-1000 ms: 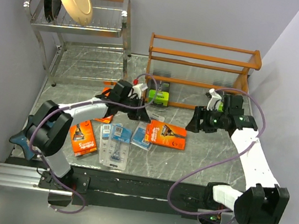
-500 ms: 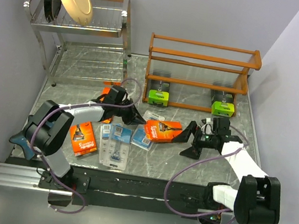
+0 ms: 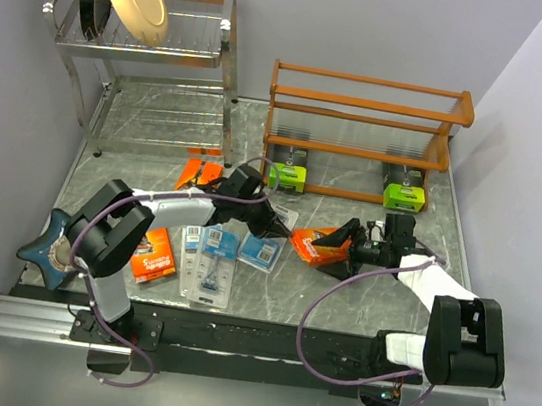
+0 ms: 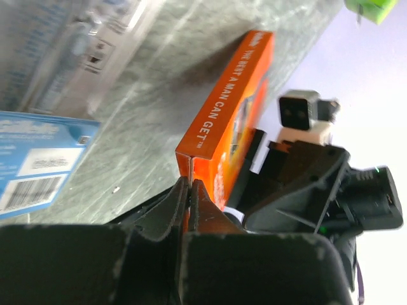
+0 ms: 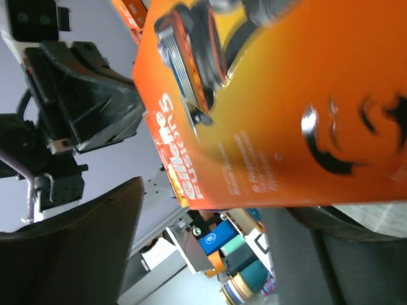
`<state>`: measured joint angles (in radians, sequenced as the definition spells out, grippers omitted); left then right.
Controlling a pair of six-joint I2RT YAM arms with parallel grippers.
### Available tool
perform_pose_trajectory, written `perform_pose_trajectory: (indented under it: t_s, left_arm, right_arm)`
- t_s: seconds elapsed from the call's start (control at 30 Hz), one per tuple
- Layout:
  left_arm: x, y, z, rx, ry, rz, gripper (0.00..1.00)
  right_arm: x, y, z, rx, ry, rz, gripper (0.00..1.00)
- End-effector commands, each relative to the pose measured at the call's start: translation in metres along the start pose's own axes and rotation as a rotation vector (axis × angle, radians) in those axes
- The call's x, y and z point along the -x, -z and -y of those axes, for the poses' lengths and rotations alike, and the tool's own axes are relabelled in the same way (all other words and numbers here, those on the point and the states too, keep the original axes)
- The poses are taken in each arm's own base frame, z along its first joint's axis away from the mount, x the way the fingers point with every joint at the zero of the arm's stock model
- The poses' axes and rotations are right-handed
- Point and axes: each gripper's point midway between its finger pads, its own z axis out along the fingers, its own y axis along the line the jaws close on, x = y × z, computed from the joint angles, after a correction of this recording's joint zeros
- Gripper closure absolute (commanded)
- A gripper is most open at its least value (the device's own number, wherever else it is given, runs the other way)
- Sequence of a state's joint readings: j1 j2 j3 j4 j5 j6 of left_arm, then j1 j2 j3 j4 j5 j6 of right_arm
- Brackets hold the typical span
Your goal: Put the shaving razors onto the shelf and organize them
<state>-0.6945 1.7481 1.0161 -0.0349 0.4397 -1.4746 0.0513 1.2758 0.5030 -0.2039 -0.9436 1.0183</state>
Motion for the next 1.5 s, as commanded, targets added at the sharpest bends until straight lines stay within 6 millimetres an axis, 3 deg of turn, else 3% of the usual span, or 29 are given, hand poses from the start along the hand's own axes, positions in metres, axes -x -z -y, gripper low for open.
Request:
perform_pose_trajectory:
  t_s: [0.0,0.3,0.53,0.63,0.73,0.83,0.9,0.93,1.0,1.03,1.07,1.1,1.2,1.4,1.47]
  left_arm:
    - [-0.007,-0.005,0.004,0.017,0.057,-0.008,0.99]
    - [-0.023,-0.018,-0.004,0.042,0.095,-0.059,0.91]
    - [-0.028,-0.019,-0.006,0.038,0.092,-0.072,0.91]
    - [-0.030,-0.019,-0.007,0.036,0.090,-0.082,0.92]
    - [-0.034,-0.020,0.004,-0.009,0.056,-0.096,0.95]
    - [-0.035,-0.020,0.005,-0.016,0.052,-0.100,0.95]
    - [-0.032,-0.019,0.002,0.001,0.056,-0.087,0.88]
    - [-0.031,-0.016,0.003,-0.002,0.051,-0.082,0.71]
    - [-0.017,-0.009,0.002,0.001,0.030,-0.051,0.56]
    - [-0.012,-0.003,0.006,-0.014,0.006,-0.035,0.40]
    - [-0.007,0.000,0.006,-0.027,-0.027,-0.025,0.35]
    - [0.004,0.005,0.004,-0.034,-0.060,-0.003,0.32]
    - [0.017,0.021,0.016,-0.094,-0.091,0.019,0.26]
    - [0.054,0.052,0.060,-0.217,-0.235,0.114,0.23]
    - [0.058,0.054,0.070,-0.248,-0.293,0.121,0.25]
  right_arm:
    - [0.007,0.008,-0.028,0.055,0.090,0.038,0.27]
    - [0.015,0.011,-0.024,0.040,0.149,0.091,0.43]
    - [0.026,0.008,-0.016,0.000,0.137,0.125,0.55]
    - [0.031,0.008,-0.016,-0.026,0.154,0.145,0.55]
    - [0.036,0.010,-0.012,-0.060,0.173,0.172,0.56]
    - [0.037,0.012,-0.009,-0.078,0.210,0.180,0.63]
    - [0.034,0.016,-0.008,-0.081,0.245,0.168,0.67]
    - [0.040,0.023,-0.008,-0.084,0.250,0.186,0.68]
    - [0.041,0.036,-0.010,-0.105,0.320,0.185,0.71]
    - [0.046,0.045,-0.011,-0.111,0.339,0.201,0.72]
    - [0.049,0.053,-0.019,-0.115,0.381,0.214,0.73]
    - [0.046,0.059,-0.015,-0.136,0.425,0.196,0.75]
    - [0.045,0.078,-0.027,-0.151,0.540,0.209,0.76]
    - [0.030,0.101,-0.060,-0.132,0.694,0.206,0.77]
    - [0.030,0.107,-0.074,-0.115,0.741,0.212,0.77]
